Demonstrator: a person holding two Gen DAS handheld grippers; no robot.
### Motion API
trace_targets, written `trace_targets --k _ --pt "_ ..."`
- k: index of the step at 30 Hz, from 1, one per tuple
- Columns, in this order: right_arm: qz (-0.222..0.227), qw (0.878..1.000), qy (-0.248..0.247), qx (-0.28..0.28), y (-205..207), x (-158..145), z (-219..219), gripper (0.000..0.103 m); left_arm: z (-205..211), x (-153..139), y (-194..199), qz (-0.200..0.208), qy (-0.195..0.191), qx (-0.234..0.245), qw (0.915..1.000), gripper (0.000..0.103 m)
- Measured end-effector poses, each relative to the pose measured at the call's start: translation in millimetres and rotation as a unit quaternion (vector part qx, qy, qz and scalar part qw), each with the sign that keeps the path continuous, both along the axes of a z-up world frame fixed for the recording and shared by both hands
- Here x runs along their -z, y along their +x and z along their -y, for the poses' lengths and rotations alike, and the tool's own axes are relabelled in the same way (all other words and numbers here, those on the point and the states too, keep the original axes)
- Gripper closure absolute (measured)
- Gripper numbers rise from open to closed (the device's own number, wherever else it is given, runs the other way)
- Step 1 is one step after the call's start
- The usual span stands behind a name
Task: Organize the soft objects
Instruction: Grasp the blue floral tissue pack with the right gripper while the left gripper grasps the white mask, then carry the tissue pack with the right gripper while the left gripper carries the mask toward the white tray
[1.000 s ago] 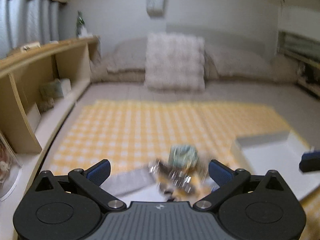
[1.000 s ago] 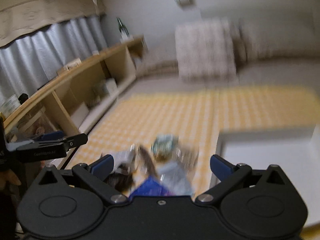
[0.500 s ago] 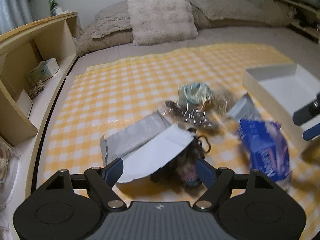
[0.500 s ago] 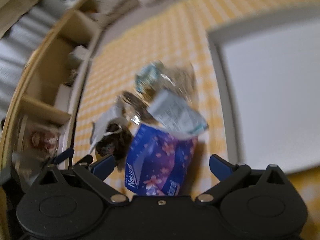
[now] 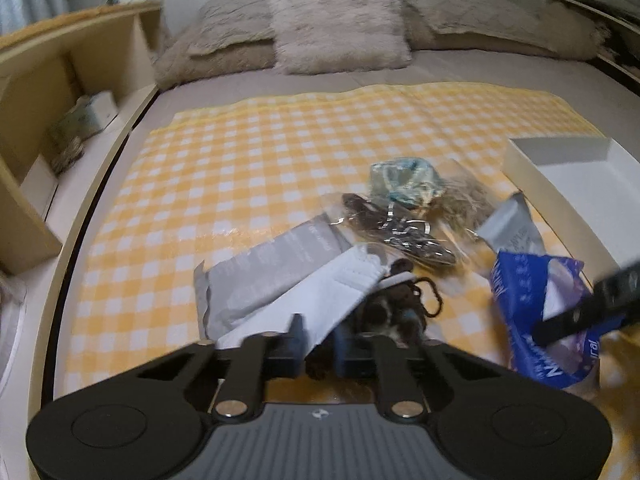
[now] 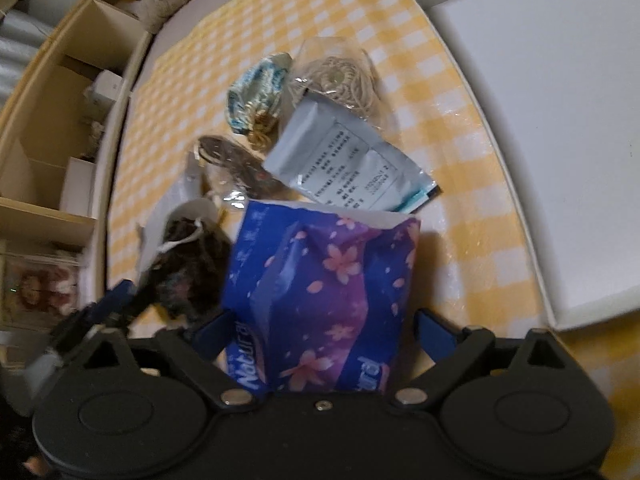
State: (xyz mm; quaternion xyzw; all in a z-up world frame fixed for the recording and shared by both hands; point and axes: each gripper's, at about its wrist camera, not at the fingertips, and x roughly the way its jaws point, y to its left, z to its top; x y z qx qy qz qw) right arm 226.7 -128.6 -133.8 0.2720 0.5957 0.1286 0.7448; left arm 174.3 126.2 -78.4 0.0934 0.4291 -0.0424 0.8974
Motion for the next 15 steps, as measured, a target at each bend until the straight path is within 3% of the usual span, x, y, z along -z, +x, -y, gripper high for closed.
trace_targets --k 5,8,15 --pt "0.01 0.998 -0.022 -0.049 6 -2 -9 0.063 -8 -2 1 -0.004 -0.026 -0.028 0.9993 0.1" --pt "0.027 0.997 -0.025 -0.074 6 -9 -14 0.072 -11 -11 -3 0.014 -0.046 -0.043 0.9979 0.102" --pt "0.101 0.987 -0.026 -0.126 -7 -42 -16 0.076 -8 -48 -23 0.078 -0.087 -0.063 0.9912 0.102"
